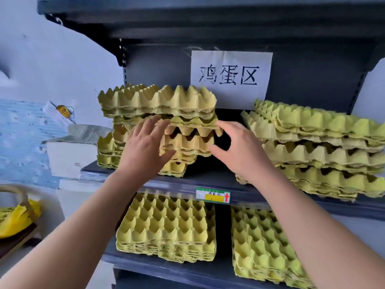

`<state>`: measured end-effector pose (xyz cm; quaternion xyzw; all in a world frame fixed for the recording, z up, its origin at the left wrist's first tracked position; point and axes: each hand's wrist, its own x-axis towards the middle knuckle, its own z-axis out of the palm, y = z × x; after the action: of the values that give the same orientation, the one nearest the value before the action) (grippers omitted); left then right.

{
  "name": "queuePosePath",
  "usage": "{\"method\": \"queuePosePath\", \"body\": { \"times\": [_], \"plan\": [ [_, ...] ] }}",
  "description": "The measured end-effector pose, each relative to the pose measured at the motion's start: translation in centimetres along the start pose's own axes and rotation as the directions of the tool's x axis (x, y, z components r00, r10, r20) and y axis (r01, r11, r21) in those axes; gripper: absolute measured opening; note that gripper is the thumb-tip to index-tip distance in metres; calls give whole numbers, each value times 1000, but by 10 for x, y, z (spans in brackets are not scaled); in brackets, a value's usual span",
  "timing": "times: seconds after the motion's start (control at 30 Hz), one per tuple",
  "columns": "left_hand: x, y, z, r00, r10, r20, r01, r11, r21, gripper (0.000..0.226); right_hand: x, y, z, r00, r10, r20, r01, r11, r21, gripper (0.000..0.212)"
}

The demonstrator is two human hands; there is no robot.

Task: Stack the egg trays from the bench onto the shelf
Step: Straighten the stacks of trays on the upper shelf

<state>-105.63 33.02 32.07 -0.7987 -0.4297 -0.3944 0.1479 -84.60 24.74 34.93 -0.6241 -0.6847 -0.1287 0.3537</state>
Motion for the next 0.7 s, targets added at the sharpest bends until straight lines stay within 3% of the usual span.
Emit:
{"method": "queuePosePath", "body": {
  "times": [0.27,0.47,0.7],
  "plan": [
    [50,-56,5,998,-58,-14,59,971,230,102,70,1,20,988,80,131,-73,996,-56,92],
    [67,-69,12,999,-21,-36,29,970,242,94,93,6,28,990,56,127,-66,995,80,95],
    [72,-77,11,986,105,-129,-88,988,129,95,95,3,21,996,87,21,-88,996,35,97]
  ]
}}
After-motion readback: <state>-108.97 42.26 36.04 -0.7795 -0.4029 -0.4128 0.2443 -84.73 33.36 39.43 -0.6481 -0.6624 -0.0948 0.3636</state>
